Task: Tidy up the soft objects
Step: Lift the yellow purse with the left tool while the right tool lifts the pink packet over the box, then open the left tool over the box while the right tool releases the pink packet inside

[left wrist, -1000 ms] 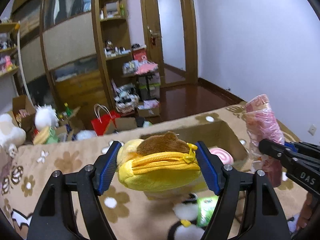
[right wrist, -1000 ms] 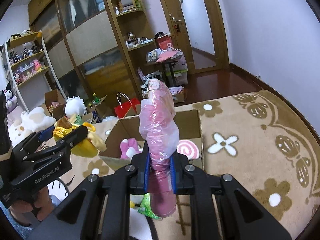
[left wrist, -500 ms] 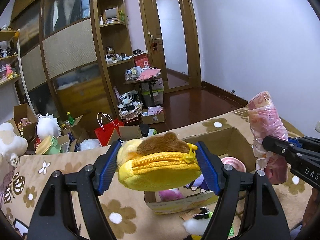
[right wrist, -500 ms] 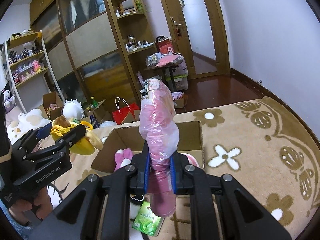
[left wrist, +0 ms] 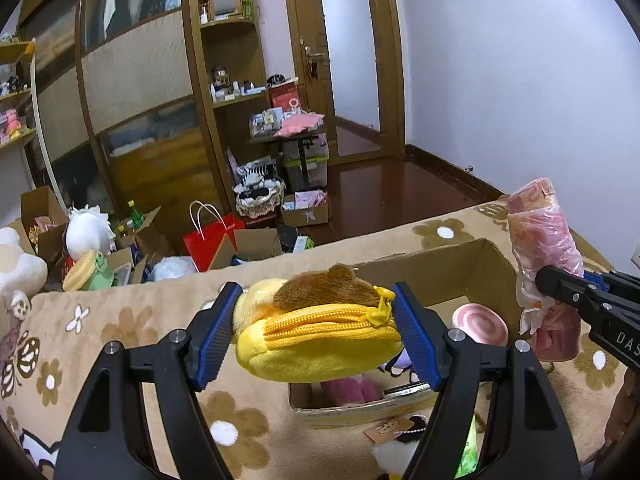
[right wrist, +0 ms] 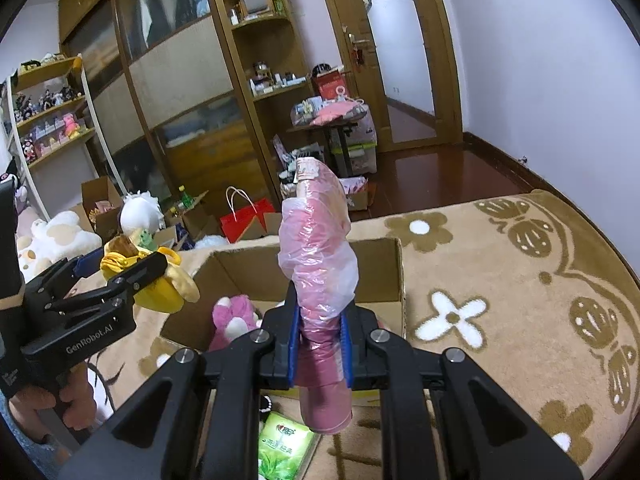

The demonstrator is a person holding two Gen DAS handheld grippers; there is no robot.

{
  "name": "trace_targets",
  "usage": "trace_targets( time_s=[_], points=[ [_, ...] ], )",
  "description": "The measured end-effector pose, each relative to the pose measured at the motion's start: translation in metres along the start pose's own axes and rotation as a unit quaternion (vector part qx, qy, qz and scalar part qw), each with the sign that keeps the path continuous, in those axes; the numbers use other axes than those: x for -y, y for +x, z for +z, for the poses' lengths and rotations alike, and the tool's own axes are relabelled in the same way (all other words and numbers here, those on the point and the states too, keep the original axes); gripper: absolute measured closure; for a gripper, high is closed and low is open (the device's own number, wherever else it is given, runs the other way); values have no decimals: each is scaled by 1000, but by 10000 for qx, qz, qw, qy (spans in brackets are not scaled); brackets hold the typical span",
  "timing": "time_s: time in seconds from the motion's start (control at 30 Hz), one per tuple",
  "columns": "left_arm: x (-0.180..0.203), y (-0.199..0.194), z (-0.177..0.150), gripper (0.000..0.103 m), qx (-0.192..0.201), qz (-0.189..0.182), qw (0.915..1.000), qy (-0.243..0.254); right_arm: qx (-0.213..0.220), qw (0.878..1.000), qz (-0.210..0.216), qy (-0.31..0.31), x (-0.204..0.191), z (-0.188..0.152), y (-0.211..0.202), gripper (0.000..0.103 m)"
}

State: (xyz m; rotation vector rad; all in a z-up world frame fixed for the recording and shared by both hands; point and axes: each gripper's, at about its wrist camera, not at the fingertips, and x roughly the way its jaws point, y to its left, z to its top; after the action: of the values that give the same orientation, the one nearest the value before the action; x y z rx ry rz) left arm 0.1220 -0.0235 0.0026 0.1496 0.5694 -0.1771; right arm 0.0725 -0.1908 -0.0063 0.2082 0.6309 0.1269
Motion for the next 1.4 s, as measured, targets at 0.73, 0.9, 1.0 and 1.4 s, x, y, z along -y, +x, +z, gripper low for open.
trace_targets(
  time_s=[0.73, 0.9, 1.0, 1.4],
  points=[
    [14, 38, -20, 27, -644, -133, 9978, 104, 111, 9996, 234, 57, 5, -7, 19, 85],
    [17, 38, -22, 27, -617, -163, 9979, 145, 296, 9989, 350, 93, 6, -6, 19, 85],
    [16, 38, -22, 25, -611, -290, 9977, 57, 366, 9983, 423, 153, 8, -6, 21, 85],
    [5, 47, -23, 15, -794, -290, 9960, -287, 219, 9966, 361, 703, 28, -7, 31, 77]
  ],
)
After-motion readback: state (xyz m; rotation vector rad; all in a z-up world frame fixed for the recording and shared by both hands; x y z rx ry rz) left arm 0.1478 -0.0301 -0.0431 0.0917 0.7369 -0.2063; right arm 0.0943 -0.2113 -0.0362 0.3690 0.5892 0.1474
